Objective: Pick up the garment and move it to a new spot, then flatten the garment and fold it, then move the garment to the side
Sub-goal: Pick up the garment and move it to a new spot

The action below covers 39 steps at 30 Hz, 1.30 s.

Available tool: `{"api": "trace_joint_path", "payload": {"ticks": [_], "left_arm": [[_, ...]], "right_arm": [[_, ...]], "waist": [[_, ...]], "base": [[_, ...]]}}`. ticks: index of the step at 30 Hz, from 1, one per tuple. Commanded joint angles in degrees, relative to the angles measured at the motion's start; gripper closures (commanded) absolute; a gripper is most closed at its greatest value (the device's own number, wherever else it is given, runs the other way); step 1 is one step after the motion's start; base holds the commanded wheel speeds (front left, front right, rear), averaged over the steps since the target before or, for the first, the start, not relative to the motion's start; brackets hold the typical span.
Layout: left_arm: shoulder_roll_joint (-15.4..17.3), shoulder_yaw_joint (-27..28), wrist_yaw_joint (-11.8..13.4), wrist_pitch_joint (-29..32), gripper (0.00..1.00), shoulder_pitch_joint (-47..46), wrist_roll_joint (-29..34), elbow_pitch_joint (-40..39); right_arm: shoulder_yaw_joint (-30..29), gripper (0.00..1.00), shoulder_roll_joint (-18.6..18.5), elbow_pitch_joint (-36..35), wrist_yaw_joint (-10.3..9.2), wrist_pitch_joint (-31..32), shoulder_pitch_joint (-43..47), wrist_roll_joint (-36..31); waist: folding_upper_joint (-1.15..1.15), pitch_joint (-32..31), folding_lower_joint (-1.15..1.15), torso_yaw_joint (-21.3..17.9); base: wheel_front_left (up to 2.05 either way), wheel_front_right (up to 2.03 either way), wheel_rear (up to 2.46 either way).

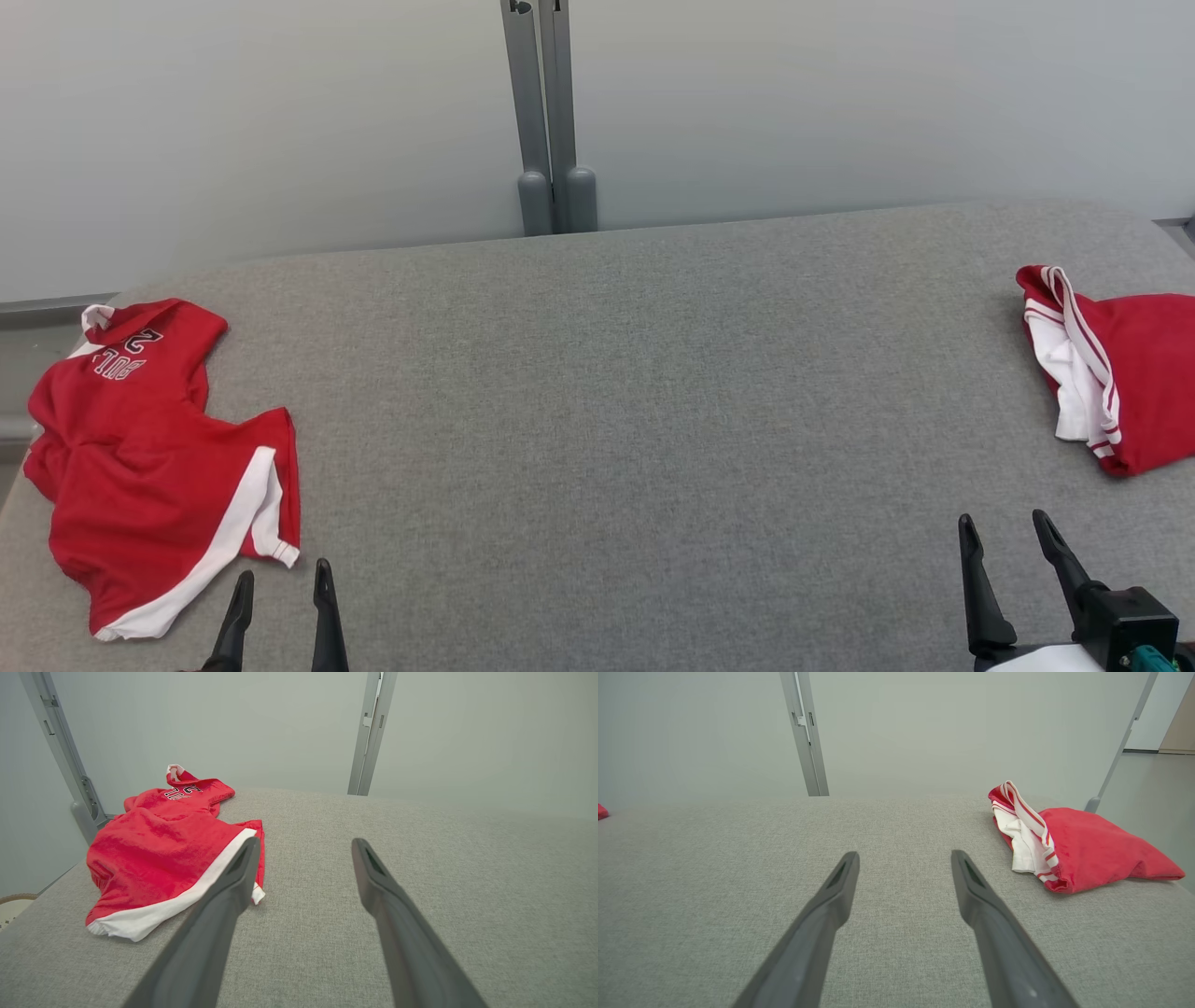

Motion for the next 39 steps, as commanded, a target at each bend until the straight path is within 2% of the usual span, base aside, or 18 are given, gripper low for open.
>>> {"api": "trace_joint_path", "payload": {"ticks": [1, 6, 10, 15, 20, 25, 30, 34, 39], "left_arm": [[0.19, 0.01, 0.08, -0.18, 0.00, 0.17, -0.21, 0.03], [0.19, -0.06, -0.20, -0.19, 0.00, -0.31, -0.03, 0.18], [0.19, -0.24, -0.31, -0.18, 0.00, -1.11, 0.16, 0.25], [0.19, -0.55, -0.36, -0.18, 0.00, -1.55, 0.39, 0.38], [0.19, 0.17, -0.05, -0.18, 0.00, 0.01, 0.26, 0.48], [0.18, 1.98, 0.35, -0.18, 0.00, 1.60, -0.23, -0.22], [0.18, 2.71, -0.41, -0.19, 0.00, -0.01, -1.33, -0.77], [0.17, 1.38, -2.55, -0.18, 0.00, -4.56, -3.43, 1.13], [0.19, -0.70, -4.78, -0.05, 0.00, -16.06, -5.89, 11.25]], "right_arm": [[0.08, 0.00, -0.12, 0.13, -0.02, -0.15, 0.60, 0.15], [0.08, 0.00, -0.11, 0.11, -0.02, -0.15, 0.66, 0.03], [0.33, 0.00, -0.10, -0.04, -0.02, -0.15, 1.22, -0.03], [1.56, 0.00, -0.09, -0.40, -0.02, -0.15, 1.69, 0.99], [4.61, 0.00, -0.10, -0.53, -0.02, -0.15, 1.23, 1.97], [7.03, 0.00, -0.12, -0.42, -0.02, -0.15, 0.01, 1.21], [7.59, 0.00, -0.11, -0.40, -0.02, -0.15, -0.35, 0.25], [7.05, 0.00, -0.15, -1.04, -0.02, -0.15, -0.80, -0.74], [7.32, 0.00, -1.67, -1.63, -0.02, -0.15, -3.77, -2.25]], "waist": [[0.00, 0.09, 0.00, 0.13], [0.00, 0.38, 0.00, 0.61], [0.00, 0.38, 0.00, 2.46], [0.00, -0.09, 0.00, 8.07], [0.00, -0.53, 0.00, 15.87], [0.00, -0.73, 0.00, 19.94], [0.00, 0.51, 0.00, 20.56], [0.00, 3.97, 0.00, 19.57], [0.00, 11.17, 0.00, 17.09]], "base": [[0.00, 0.00, 0.00], [0.00, 0.00, 0.00], [0.00, 0.00, 0.00], [0.00, 0.00, 0.00], [0.00, 0.00, 0.00], [0.00, 0.00, 0.00], [0.00, 0.00, 0.00], [0.00, 0.00, 0.00], [0.00, 0.00, 0.00]]}}
